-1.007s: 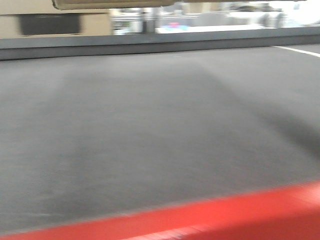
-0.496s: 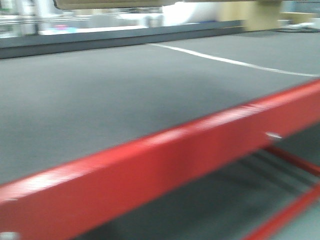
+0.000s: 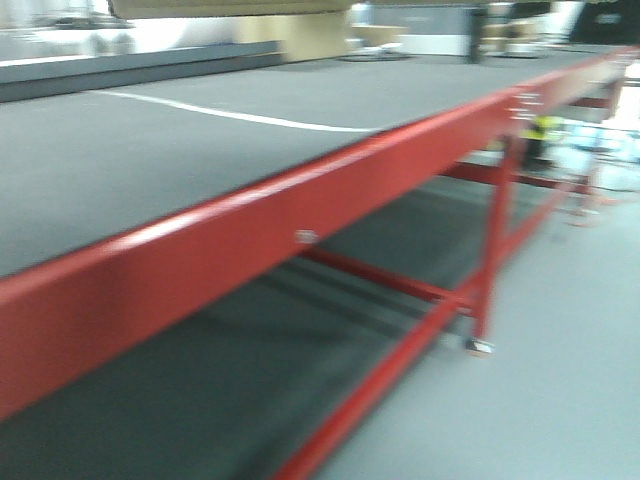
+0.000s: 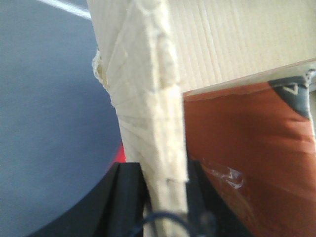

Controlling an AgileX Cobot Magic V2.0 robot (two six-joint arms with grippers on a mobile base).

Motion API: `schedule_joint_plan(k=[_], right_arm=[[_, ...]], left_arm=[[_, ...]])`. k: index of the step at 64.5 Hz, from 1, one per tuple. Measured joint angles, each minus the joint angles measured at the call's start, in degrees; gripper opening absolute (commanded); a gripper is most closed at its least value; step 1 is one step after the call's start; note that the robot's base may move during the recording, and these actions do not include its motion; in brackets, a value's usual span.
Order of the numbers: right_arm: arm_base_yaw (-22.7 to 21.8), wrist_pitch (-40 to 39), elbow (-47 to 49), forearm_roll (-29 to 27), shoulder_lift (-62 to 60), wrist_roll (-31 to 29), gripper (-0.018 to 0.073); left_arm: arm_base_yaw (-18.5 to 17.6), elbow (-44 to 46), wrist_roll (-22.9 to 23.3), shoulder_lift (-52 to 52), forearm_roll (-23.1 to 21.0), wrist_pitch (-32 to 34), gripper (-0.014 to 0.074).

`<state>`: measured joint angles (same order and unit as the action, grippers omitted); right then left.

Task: Stack two boxes on right shelf middle
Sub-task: 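Hold the boxes with both grippers while the base turns away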

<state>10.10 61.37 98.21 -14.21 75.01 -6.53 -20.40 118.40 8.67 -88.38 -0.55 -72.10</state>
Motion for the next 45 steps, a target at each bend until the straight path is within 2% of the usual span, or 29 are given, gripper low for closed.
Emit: schedule_joint_plan(k=[45], right_arm=[[0.00, 0.10, 0.00, 0.00, 0.00, 0.00, -0.0155]], left_arm=[[0.00, 0.00, 0.00, 0.00, 0.00, 0.00, -0.0111]])
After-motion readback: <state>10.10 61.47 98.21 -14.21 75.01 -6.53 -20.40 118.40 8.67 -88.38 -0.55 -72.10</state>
